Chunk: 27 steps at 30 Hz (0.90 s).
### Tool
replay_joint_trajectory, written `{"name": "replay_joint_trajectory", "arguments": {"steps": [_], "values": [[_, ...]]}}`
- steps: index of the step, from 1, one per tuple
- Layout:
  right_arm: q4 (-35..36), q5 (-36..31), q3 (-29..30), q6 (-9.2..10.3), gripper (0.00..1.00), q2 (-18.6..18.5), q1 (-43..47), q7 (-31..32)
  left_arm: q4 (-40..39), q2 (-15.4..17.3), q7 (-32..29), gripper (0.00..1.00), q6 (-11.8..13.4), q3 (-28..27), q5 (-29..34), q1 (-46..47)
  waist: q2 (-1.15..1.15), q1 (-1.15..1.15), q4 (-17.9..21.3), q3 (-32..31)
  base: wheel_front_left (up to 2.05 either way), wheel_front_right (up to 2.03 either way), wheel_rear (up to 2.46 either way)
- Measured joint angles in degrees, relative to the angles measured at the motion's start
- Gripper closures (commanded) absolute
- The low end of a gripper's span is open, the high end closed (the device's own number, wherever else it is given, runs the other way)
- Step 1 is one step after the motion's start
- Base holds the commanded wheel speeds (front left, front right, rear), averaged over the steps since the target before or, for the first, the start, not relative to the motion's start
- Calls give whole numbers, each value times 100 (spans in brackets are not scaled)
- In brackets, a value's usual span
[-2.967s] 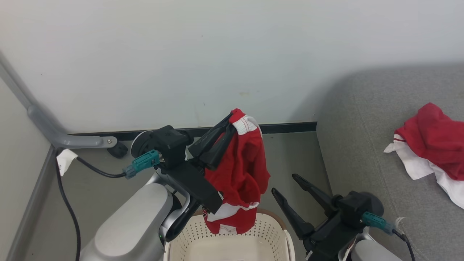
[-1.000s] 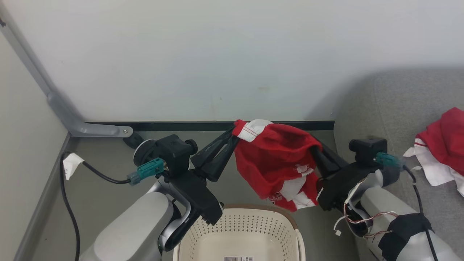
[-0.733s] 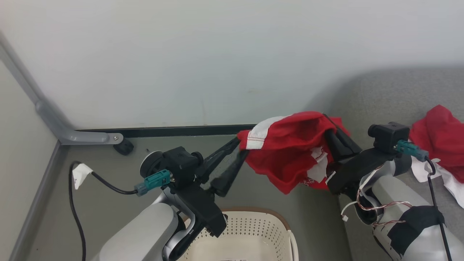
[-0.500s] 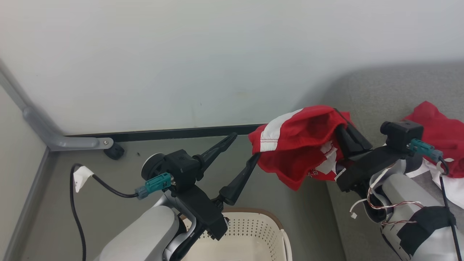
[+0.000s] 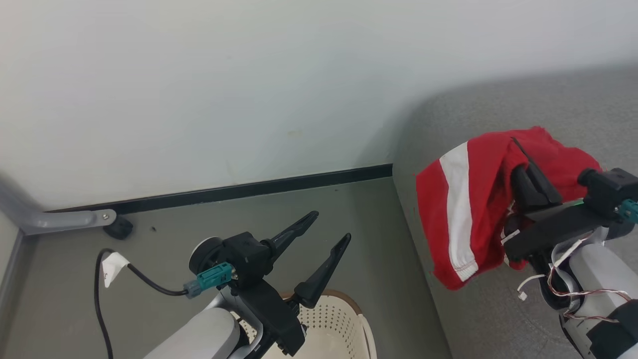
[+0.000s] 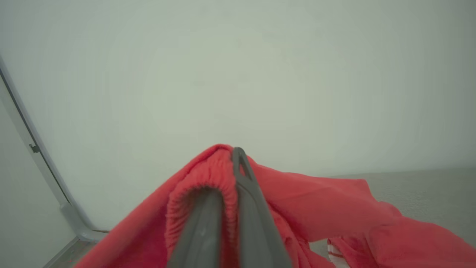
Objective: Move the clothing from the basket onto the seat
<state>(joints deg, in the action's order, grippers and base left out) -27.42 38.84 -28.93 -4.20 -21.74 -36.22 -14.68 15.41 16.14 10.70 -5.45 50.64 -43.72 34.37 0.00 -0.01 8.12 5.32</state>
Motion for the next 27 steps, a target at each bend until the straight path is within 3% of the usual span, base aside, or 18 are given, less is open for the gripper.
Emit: {"name": "replay_joint_trajectory", "arguments": {"steps": [14,27], "values": [[1346,-382,808,370,100,-385,816,-1,-137,53,-2,0,48,21,0,-87,0,1,654,17,0,0,0],[2015,-593,1350,426,100,-437,1347,-1,-144,36,-35,0,91,35,36,-83,0,1,1130,89,0,0,0]]}}
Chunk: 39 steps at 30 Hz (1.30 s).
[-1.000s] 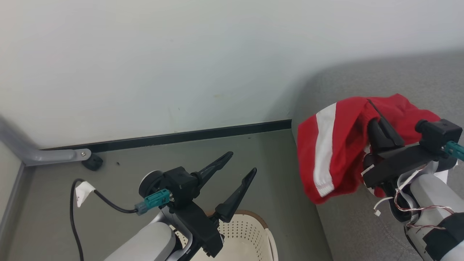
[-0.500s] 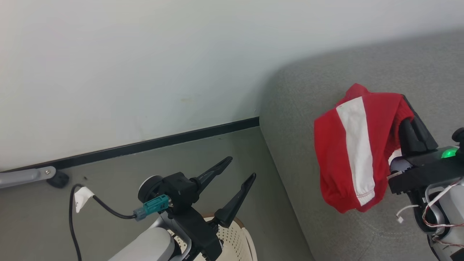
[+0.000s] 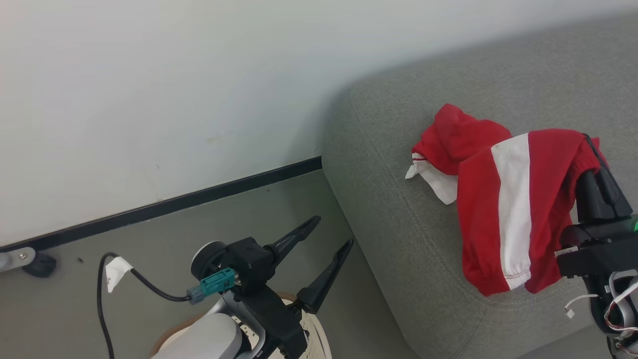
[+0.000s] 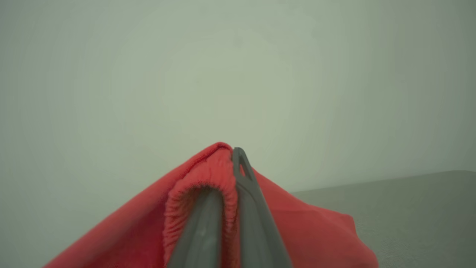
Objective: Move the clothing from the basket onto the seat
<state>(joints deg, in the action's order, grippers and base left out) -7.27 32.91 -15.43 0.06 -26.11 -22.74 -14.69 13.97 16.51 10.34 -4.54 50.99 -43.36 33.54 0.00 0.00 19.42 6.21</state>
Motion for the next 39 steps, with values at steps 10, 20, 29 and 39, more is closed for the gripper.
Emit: {"name": "replay_joint_trajectory", "arguments": {"steps": [10,20,29,39], "values": [[342,-120,307,-9,100,-26,149,0,14,-110,-19,0,-2,116,23,20,0,0,82,60,0,0,0],[344,-169,563,-369,100,-304,-427,-1,-67,-222,-18,0,-4,168,68,39,0,0,35,207,0,0,0],[-339,-121,757,-588,100,-655,-1580,-1,-158,-286,-18,0,-1,194,137,238,0,0,-95,517,0,0,0],[-1394,-100,922,-666,100,-1250,-2643,-2,-419,-197,-197,0,-1,219,218,465,0,0,-337,1076,0,0,0]]}}
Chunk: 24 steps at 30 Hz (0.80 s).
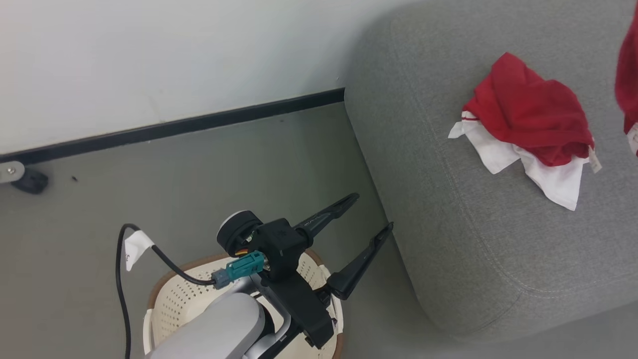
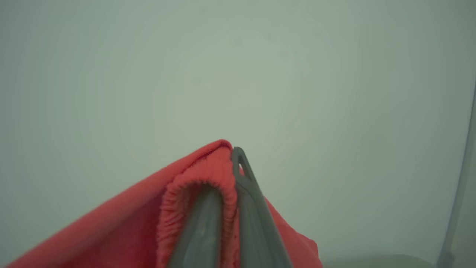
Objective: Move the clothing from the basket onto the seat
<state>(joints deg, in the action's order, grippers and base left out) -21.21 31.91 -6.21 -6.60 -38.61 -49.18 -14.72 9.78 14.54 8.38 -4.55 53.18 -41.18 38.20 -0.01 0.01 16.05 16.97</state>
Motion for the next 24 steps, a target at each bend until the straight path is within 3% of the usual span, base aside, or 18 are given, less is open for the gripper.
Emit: {"name": "replay_joint_trajectory", "arguments": {"steps": [7,10,14,24], "values": [[-664,107,391,4,100,-326,-372,0,-220,218,-80,0,2,-88,49,179,0,0,-211,469,0,0,0],[-848,30,449,164,100,-321,-635,0,-318,353,-124,0,11,-147,51,244,0,1,-328,758,0,0,0],[-1063,-75,301,205,100,-319,-955,1,-446,355,-177,0,11,-219,52,370,0,0,-430,1058,0,0,0],[-2236,-205,-378,66,100,276,-853,215,-293,341,-148,0,1,-321,156,648,-1,1,-692,1619,0,0,0]]}}
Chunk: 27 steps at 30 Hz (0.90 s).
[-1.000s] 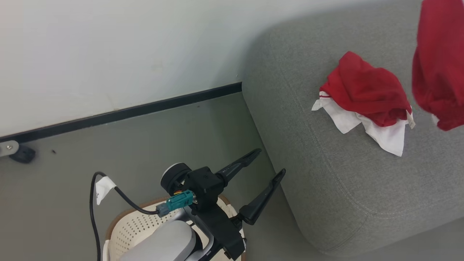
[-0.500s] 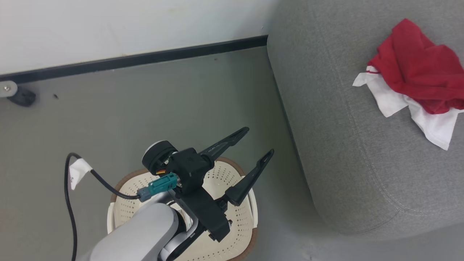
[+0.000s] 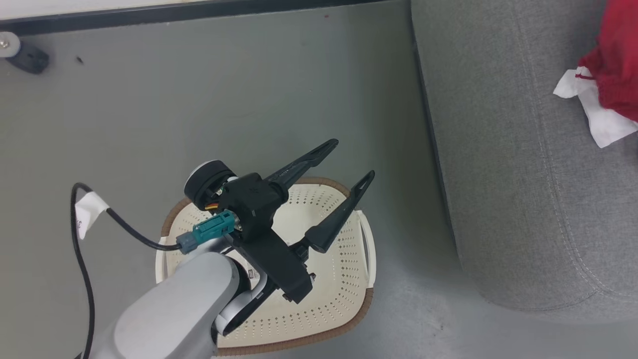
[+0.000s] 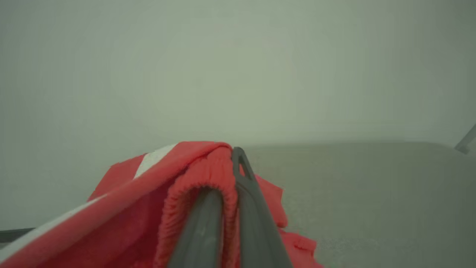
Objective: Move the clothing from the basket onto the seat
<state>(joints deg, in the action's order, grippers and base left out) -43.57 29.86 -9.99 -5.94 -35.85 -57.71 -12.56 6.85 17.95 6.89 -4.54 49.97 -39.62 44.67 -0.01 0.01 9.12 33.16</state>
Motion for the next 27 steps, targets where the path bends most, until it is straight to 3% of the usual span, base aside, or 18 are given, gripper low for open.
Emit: {"name": "replay_joint_trajectory", "arguments": {"steps": [15,17,18,19,27], "values": [[-1078,201,-477,-113,99,205,261,688,247,-3,234,0,-5,-89,-18,-45,1,-2,40,-136,0,0,0],[-1098,201,-534,-114,59,236,260,747,285,-53,237,0,-8,-77,-20,-44,1,-2,54,-190,0,0,0],[-1105,201,-547,-114,17,231,260,754,308,-78,240,0,-8,-69,-21,-44,1,-2,58,-218,0,0,0],[-1104,205,-584,-114,1,216,260,777,334,-97,277,0,-9,-62,-22,-45,1,-2,61,-247,0,0,0],[-1037,470,-972,-114,0,158,315,1062,560,-118,388,0,-59,-59,-74,-106,1,-2,61,-514,0,0,0]]}}
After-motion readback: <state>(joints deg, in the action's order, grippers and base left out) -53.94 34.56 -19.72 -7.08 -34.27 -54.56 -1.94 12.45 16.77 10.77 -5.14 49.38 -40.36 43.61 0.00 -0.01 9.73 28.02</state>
